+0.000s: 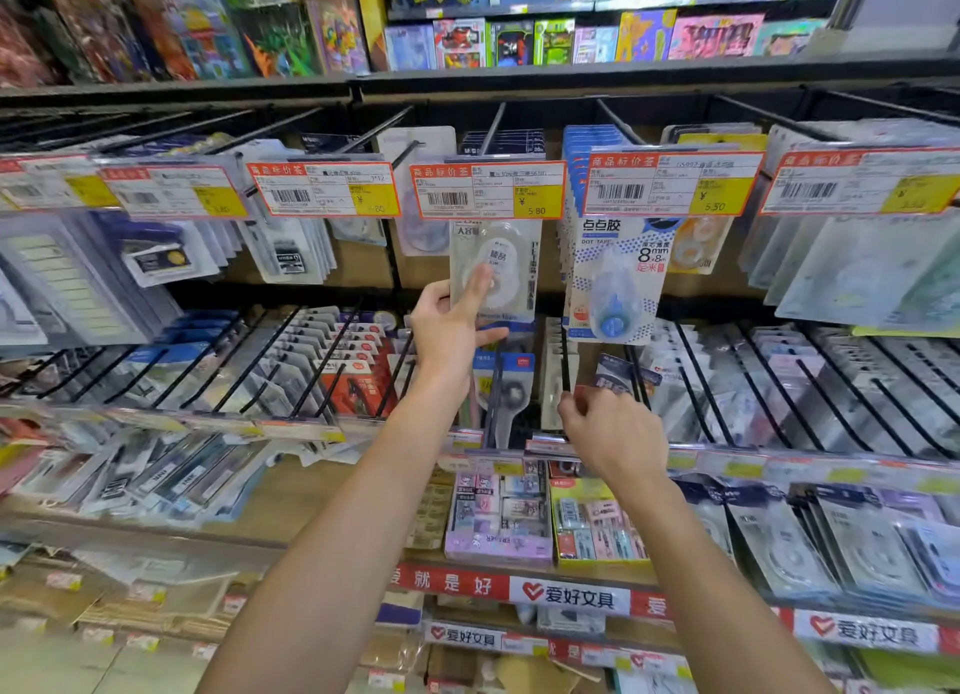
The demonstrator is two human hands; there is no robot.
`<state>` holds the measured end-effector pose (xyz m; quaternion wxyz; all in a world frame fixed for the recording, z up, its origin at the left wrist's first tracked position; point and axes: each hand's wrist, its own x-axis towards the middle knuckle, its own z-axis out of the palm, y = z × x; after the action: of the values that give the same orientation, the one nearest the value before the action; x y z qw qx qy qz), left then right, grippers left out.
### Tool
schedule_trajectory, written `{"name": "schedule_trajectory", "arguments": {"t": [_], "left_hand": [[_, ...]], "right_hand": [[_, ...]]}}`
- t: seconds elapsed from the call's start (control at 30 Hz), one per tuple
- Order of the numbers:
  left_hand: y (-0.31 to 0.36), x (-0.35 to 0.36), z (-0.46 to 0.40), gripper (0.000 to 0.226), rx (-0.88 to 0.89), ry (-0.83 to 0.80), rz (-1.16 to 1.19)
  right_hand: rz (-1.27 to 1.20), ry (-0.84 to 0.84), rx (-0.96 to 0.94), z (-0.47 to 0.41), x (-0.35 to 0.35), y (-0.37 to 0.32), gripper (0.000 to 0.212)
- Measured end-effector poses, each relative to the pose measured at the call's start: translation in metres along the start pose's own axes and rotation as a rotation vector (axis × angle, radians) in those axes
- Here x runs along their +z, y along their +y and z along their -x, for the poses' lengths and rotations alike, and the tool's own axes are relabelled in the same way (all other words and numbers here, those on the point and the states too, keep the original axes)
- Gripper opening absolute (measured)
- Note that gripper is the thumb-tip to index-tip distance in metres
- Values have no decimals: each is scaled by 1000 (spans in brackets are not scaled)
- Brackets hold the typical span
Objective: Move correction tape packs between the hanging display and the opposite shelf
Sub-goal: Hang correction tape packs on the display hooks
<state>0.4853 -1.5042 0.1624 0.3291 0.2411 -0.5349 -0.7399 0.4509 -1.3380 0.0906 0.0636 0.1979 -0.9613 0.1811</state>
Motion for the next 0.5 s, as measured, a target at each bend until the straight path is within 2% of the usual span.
{"name": "schedule_trajectory", "arguments": {"t": [0.17, 0.5], "left_hand": [[-2, 13, -18, 40, -26, 15, -23], [-6, 24, -50, 41, -5, -61, -7]], "right_hand": [[4, 7, -1, 1, 0, 0, 46], [2, 38, -2, 2, 1, -1, 45]]}}
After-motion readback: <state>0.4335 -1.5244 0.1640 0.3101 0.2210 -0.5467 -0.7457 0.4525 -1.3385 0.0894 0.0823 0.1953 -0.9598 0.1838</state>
